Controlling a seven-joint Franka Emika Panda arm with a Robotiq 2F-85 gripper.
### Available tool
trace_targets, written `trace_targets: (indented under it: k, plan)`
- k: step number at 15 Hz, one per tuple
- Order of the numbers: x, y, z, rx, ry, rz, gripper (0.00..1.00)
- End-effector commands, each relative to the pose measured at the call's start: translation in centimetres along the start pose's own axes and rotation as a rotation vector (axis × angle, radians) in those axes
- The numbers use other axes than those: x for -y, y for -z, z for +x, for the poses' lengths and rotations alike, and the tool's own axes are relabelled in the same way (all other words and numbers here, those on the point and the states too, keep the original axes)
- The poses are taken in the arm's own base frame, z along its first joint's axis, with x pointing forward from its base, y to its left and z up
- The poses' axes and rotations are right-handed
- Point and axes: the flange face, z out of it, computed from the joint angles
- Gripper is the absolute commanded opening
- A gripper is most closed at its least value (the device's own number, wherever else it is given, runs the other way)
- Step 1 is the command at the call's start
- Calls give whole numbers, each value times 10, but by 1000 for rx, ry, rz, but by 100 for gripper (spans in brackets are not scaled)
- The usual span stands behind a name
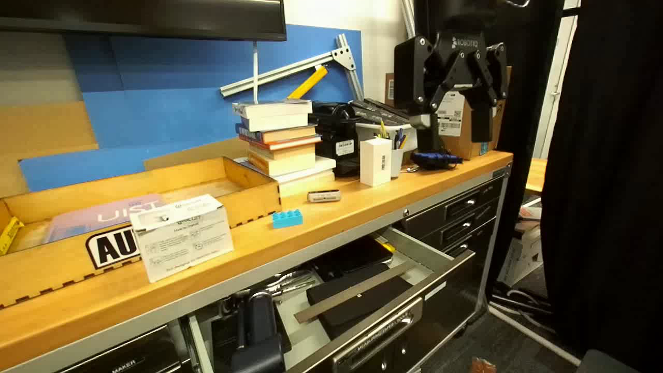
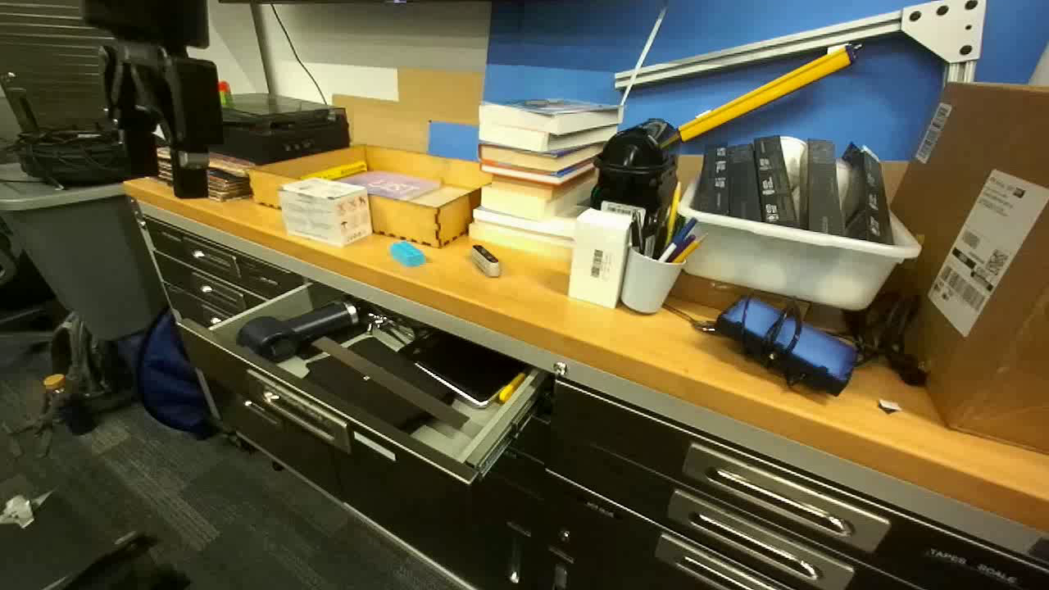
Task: Put the blue object inside the drawer and close it
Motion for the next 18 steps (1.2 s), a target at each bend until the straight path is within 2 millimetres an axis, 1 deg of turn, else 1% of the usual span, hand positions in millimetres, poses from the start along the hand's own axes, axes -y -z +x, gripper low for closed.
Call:
trace_targets:
  k: [1, 4, 9, 11, 12, 14, 15, 18]
  plan:
    - [0, 2, 0, -3, 0, 0, 100]
    - [0, 7, -1, -15, 1, 2, 100]
    - [0, 8, -1, -16, 1, 2, 100]
    - [11, 9, 19, -28, -27, -19, 100]
    - [17, 10, 34, -46, -40, -11, 100]
    - [31, 10, 70, -100, -71, 9, 100]
    - [40, 7, 92, -125, -89, 14, 100]
    - [63, -7, 151, -177, -128, 14, 100]
